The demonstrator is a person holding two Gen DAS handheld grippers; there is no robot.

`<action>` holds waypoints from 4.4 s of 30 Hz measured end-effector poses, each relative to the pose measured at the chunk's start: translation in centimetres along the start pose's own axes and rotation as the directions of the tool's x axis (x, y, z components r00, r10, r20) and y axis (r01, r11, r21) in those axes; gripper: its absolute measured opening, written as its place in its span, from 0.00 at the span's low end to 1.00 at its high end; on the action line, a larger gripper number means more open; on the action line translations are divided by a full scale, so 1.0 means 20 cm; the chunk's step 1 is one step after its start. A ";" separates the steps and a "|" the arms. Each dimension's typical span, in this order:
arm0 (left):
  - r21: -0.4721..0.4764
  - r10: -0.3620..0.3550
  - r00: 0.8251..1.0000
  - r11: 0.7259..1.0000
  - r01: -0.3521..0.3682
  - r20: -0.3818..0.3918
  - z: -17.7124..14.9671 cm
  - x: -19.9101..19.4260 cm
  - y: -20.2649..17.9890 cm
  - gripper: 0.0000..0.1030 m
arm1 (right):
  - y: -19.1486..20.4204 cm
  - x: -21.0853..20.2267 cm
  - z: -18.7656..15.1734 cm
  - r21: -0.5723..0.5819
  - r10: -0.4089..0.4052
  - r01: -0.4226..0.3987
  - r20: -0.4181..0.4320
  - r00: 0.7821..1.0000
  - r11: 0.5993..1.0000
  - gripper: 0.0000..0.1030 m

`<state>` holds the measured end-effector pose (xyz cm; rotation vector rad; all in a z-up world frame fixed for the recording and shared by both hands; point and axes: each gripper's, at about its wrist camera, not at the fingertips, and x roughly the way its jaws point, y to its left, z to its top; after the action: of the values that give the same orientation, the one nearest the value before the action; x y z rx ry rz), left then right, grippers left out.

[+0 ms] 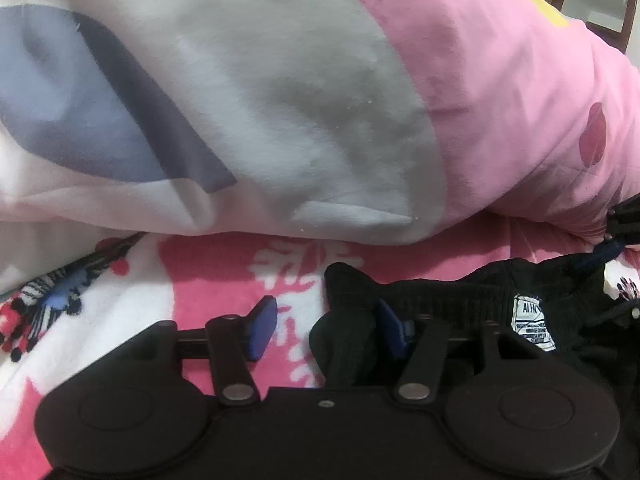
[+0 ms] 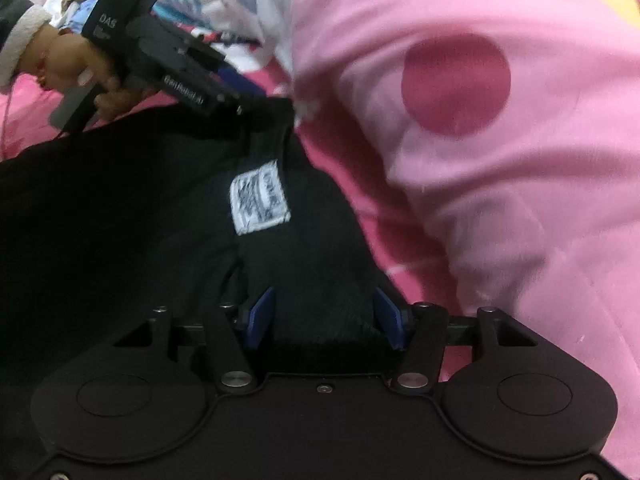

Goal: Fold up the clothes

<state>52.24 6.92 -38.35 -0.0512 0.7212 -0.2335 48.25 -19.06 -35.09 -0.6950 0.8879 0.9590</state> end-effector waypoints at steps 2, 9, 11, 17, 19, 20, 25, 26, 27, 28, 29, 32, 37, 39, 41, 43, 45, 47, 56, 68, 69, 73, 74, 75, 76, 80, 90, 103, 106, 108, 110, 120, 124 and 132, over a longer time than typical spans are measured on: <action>-0.006 -0.003 1.000 1.000 0.003 0.004 0.00 -0.01 0.01 0.53 | -0.02 -0.02 -0.02 0.013 0.015 -0.014 -0.026 1.000 1.000 0.08; 0.020 0.017 1.000 1.000 -0.017 0.026 0.01 -0.06 -0.03 0.53 | 0.00 -0.11 -0.07 0.008 -0.067 0.067 0.019 0.998 0.998 0.04; 0.022 0.015 0.999 1.000 -0.016 0.041 0.02 -0.08 -0.03 0.52 | 0.01 -0.16 -0.08 0.025 -0.115 0.114 0.064 0.991 0.993 0.03; -0.004 0.057 0.996 0.998 -0.057 0.067 0.03 -0.08 -0.02 0.52 | 0.00 -0.21 -0.14 0.071 -0.213 0.207 0.097 0.972 0.976 0.03; 0.001 0.064 0.996 0.998 -0.065 0.060 0.02 -0.07 -0.02 0.53 | 0.01 -0.21 -0.16 0.093 -0.232 0.223 0.109 0.966 0.970 0.03; 0.017 0.070 0.996 0.997 -0.071 0.055 0.01 -0.06 -0.02 0.54 | 0.01 -0.19 -0.18 0.114 -0.239 0.227 0.102 0.966 0.967 0.03; 0.051 0.083 0.994 0.995 -0.086 0.064 -0.02 -0.06 -0.02 0.58 | 0.02 -0.09 -0.20 0.195 -0.287 0.267 0.084 0.954 0.944 0.08; 0.046 0.086 0.994 0.995 -0.089 0.063 -0.02 -0.07 -0.02 0.58 | 0.03 -0.10 -0.20 0.215 -0.292 0.266 0.102 0.951 0.940 0.11; 0.041 0.089 0.994 0.995 -0.092 0.063 -0.02 -0.09 -0.01 0.58 | 0.04 -0.11 -0.19 0.235 -0.297 0.263 0.120 0.947 0.936 0.17; 0.035 0.091 0.993 0.995 -0.094 0.069 -0.01 -0.12 -0.01 0.58 | 0.05 -0.13 -0.20 0.257 -0.301 0.258 0.142 0.943 0.931 0.28; 0.028 0.093 0.993 0.995 -0.096 0.075 -0.01 -0.15 0.00 0.57 | 0.05 -0.17 -0.21 0.286 -0.306 0.251 0.169 0.937 0.925 0.34; -0.001 0.081 0.992 0.997 -0.081 0.099 0.00 -0.26 0.03 0.56 | 0.09 -0.33 -0.29 0.439 -0.346 0.206 0.267 0.899 0.875 0.48; -0.066 0.079 0.992 0.995 -0.072 0.103 -0.07 -0.59 0.16 0.56 | 0.16 -0.49 -0.55 0.735 -0.367 0.043 0.286 0.885 0.677 0.51; -0.087 0.098 0.992 0.992 -0.091 0.079 -0.13 -0.72 0.20 0.56 | 0.28 -0.52 -0.66 0.778 -0.363 0.030 0.258 0.895 0.627 0.51; -0.101 0.121 0.991 0.988 -0.116 0.050 -0.19 -0.86 0.24 0.56 | 0.43 -0.54 -0.75 0.813 -0.351 0.010 0.240 0.905 0.582 0.51; -0.113 0.150 0.989 0.983 -0.148 0.014 -0.29 -0.88 0.14 0.56 | 0.57 -0.52 -0.81 0.832 -0.338 0.000 0.225 0.914 0.555 0.52; -0.158 0.175 0.984 0.971 -0.180 -0.045 -0.42 -1.03 0.19 0.56 | 0.68 -0.60 -0.88 0.848 -0.331 0.004 0.202 0.922 0.530 0.52; -0.195 0.185 0.978 0.960 -0.200 -0.091 -0.51 -1.13 0.19 0.56 | 0.78 -0.61 -0.92 0.864 -0.315 -0.004 0.188 0.930 0.504 0.52; -0.151 0.199 0.954 0.960 -0.236 -0.225 -0.91 -1.68 0.19 0.56 | 1.09 -0.77 -0.93 0.870 -0.319 -0.011 0.193 0.928 0.494 0.54; -0.314 -0.110 0.899 0.949 -0.031 -0.424 -1.15 -1.84 0.04 0.58 | 1.20 -0.80 -0.87 0.850 -0.326 0.121 0.063 0.943 0.513 0.58; -0.336 -0.147 0.877 0.942 -0.017 -0.457 -1.22 -1.89 0.00 0.59 | 1.23 -0.81 -0.89 0.852 -0.321 0.136 0.040 0.946 0.506 0.61; -0.295 -0.168 0.838 0.955 0.009 -0.520 -1.34 -1.98 -0.07 0.61 | 1.43 -0.89 -0.98 0.846 -0.264 0.194 -0.066 0.962 0.496 0.69; -0.246 -0.140 0.822 0.969 0.000 -0.552 -1.40 -2.00 -0.10 0.61 | 1.50 -0.91 -1.01 0.842 -0.247 0.205 -0.089 0.965 0.499 0.70; -0.228 -0.130 0.818 0.974 -0.002 -0.561 -1.41 -2.01 -0.11 0.61 | 1.55 -0.92 -1.04 0.842 -0.233 0.213 -0.108 0.967 0.495 0.73; -0.212 -0.122 0.815 0.977 -0.002 -0.567 -1.43 -2.01 -0.12 0.61 | 1.61 -0.93 -1.06 0.843 -0.219 0.221 -0.127 0.968 0.491 0.73; -0.176 -0.136 0.778 0.984 0.033 -0.613 -1.53 -2.02 -0.15 0.66 | 1.81 -0.93 -1.15 0.853 -0.170 0.254 -0.197 0.966 0.455 0.77; -0.090 -0.098 0.739 0.995 0.051 -0.667 -1.66 -2.02 -0.22 0.66 | 2.12 -0.90 -1.20 0.898 -0.110 0.248 -0.223 0.969 0.364 0.77; 0.142 0.038 0.749 0.987 0.075 -0.661 -1.76 -2.02 -0.37 0.58 | 2.36 -0.86 -1.19 0.869 -0.142 0.396 -0.370 0.918 0.297 0.78; 0.168 0.049 0.742 0.982 0.087 -0.669 -1.74 -2.03 -0.34 0.22 | 2.38 -0.83 -1.19 0.853 -0.144 0.416 -0.390 0.910 0.317 0.74; 0.156 0.040 0.737 0.984 0.090 -0.675 -1.72 -2.04 -0.31 0.08 | 2.39 -0.83 -1.19 0.848 -0.155 0.417 -0.387 0.909 0.327 0.56; 0.130 0.011 0.728 0.986 0.108 -0.686 -1.70 -2.07 -0.27 0.06 | 2.39 -0.85 -1.19 0.858 -0.155 0.405 -0.375 0.914 0.315 0.33; 0.148 0.041 0.687 0.984 0.098 -0.726 -1.65 -2.21 -0.15 0.06 | 2.42 -0.99 -1.21 0.872 -0.045 0.327 -0.334 0.941 0.363 0.10; 0.153 0.048 0.644 0.982 0.107 -0.764 -1.71 -2.25 -0.14 0.06 | 2.48 -1.00 -1.21 0.876 0.008 0.316 -0.342 0.940 0.364 0.10; 0.207 0.077 0.580 0.965 0.163 -0.811 -1.72 -2.26 -0.13 0.23 | 2.51 -1.01 -1.27 0.889 0.080 0.287 -0.336 0.939 0.357 0.16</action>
<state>-3.79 15.95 -34.64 0.3238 1.6295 -0.4087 -10.96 -26.86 -35.25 0.1386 1.4775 0.0568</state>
